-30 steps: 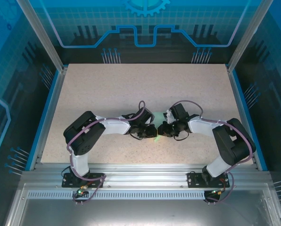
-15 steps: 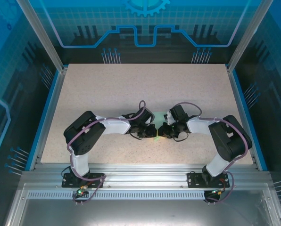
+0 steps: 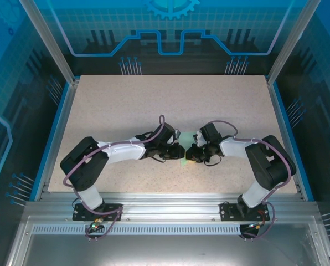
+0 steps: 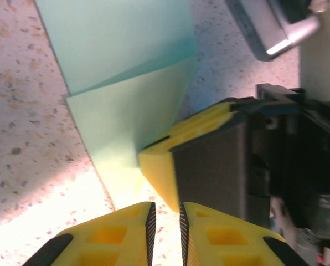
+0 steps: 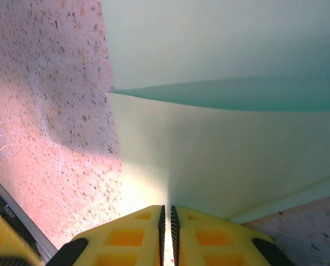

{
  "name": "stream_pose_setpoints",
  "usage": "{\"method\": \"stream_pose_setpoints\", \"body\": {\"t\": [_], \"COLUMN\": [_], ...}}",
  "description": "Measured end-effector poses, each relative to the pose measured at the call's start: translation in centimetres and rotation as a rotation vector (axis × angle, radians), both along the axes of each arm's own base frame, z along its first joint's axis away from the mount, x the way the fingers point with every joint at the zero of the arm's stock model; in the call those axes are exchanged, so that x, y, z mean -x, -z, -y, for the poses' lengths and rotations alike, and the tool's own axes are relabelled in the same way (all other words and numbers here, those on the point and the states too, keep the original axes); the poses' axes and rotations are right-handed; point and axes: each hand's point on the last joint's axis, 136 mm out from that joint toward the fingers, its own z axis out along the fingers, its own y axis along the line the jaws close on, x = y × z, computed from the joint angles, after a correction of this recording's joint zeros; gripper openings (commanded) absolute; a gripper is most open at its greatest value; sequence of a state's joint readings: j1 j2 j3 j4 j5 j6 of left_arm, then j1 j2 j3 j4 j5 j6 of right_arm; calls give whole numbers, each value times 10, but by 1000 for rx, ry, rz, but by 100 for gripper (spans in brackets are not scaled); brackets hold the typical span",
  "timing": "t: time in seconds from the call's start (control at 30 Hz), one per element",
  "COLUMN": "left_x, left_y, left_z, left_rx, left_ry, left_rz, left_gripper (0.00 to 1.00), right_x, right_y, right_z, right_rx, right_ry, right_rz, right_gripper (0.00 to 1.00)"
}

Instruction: Fold a paper plane with a square sheet of paper (pick it up from the middle)

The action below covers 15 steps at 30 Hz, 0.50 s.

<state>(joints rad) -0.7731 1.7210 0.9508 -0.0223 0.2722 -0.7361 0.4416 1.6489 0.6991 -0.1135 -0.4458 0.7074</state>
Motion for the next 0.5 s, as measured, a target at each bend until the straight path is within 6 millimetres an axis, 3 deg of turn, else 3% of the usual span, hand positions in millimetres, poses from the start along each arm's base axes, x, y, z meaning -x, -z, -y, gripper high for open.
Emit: {"method": "stream_pose_setpoints", "body": {"t": [0.27, 0.5], "left_x": [19, 21], "left_y": [17, 36], "left_z": [11, 12], "left_rx": [4, -14], "left_ry": [24, 26], "left_rz": [-65, -102], "left_gripper": [15, 14], "right_x": [0, 0], "right_y": [1, 1], "right_z": [0, 0], "right_rx": [-3, -4], "right_ry": [2, 5], "right_rz": [-4, -7], "right_gripper": [15, 15]}}
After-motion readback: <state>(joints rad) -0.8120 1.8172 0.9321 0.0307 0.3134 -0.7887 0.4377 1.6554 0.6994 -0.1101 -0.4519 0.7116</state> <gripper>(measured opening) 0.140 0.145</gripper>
